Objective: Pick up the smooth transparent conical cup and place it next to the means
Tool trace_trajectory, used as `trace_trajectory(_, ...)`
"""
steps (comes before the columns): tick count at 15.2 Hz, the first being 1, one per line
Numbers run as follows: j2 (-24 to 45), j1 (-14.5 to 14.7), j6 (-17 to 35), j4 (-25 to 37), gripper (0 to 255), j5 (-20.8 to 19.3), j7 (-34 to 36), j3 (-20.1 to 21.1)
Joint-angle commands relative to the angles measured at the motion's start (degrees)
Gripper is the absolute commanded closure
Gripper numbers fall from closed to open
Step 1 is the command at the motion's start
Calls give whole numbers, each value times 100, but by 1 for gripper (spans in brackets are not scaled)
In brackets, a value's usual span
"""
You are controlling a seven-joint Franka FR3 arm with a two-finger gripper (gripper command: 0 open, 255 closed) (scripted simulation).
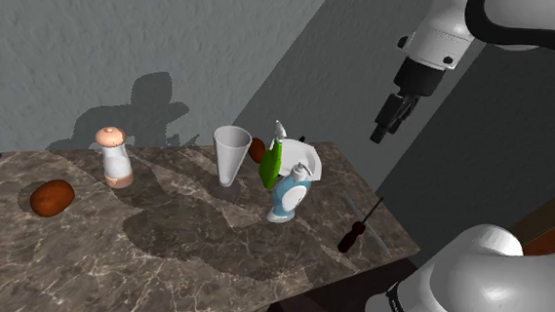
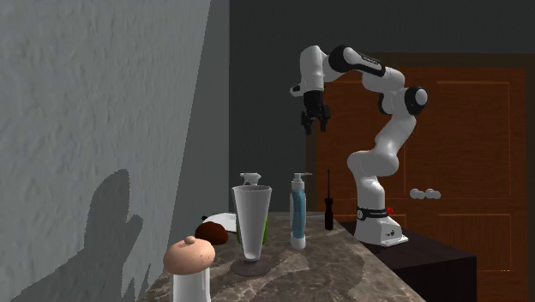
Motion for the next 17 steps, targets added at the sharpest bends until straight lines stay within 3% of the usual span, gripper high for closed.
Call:
trace_trajectory(1,0,0,0,0,0,0,0,0)
trace_trajectory(9,1276,52,1367,84,0,317,327,343)
trace_trajectory(17,2796,95,2493,670,0,449,645,645)
